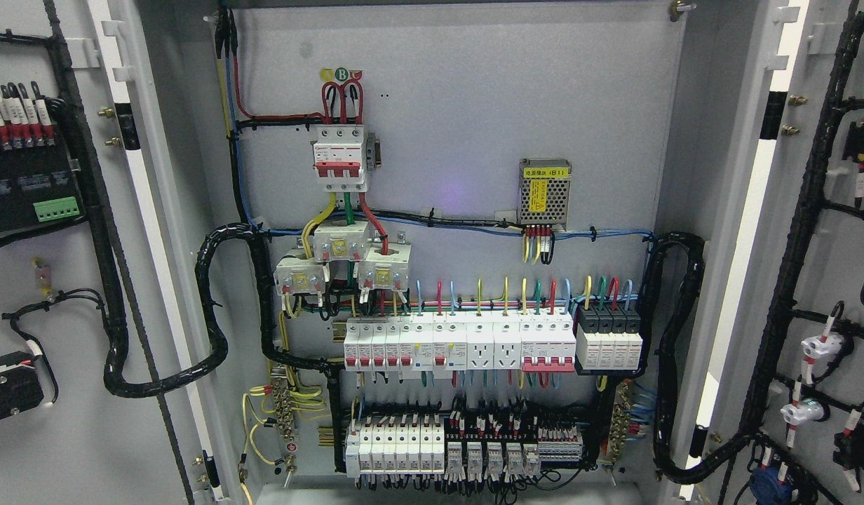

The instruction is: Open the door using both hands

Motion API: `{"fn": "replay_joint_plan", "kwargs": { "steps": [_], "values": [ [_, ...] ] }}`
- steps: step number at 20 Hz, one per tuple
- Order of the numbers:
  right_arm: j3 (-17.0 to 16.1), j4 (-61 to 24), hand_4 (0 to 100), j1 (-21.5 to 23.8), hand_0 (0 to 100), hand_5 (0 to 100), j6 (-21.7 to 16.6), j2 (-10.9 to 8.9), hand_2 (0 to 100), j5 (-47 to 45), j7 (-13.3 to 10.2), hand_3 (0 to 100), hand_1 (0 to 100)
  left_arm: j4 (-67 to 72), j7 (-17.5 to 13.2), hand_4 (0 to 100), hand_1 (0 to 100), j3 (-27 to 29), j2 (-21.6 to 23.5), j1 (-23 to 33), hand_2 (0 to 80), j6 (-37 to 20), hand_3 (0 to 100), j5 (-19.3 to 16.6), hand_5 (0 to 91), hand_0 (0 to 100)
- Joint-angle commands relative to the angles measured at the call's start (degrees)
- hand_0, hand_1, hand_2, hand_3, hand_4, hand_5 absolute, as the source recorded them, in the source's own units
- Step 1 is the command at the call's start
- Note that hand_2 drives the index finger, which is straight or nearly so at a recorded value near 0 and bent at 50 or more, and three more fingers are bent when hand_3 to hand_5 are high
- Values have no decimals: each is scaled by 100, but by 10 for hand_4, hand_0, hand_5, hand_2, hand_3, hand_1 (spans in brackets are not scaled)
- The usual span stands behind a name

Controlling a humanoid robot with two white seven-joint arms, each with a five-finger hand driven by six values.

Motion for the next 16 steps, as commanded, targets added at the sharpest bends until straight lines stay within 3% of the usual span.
{"fn": "replay_joint_plan", "kwargs": {
  "steps": [1,5,8,13,16],
  "values": [
    [614,843,0,476,0,0,-38,854,0,324,-5,0,0,17,-8,43,0,-570,-477,509,0,313,0,-455,0,0],
    [614,1318,0,881,0,0,-100,1100,0,333,4,0,0,272,-8,43,0,-649,-644,694,0,770,0,-543,0,0],
    [684,1809,0,1092,0,0,-380,1189,0,333,13,0,0,482,-8,43,0,-719,-767,791,0,1009,0,-649,0,0],
    [1001,3197,0,1163,0,0,-714,1382,0,324,4,0,0,913,-8,43,0,-719,-1048,967,0,1079,0,-974,0,0],
    [1071,3936,0,1180,0,0,-829,1636,0,333,22,0,0,1019,-8,43,0,-719,-1084,1020,0,1420,0,-974,0,0]
  ]
}}
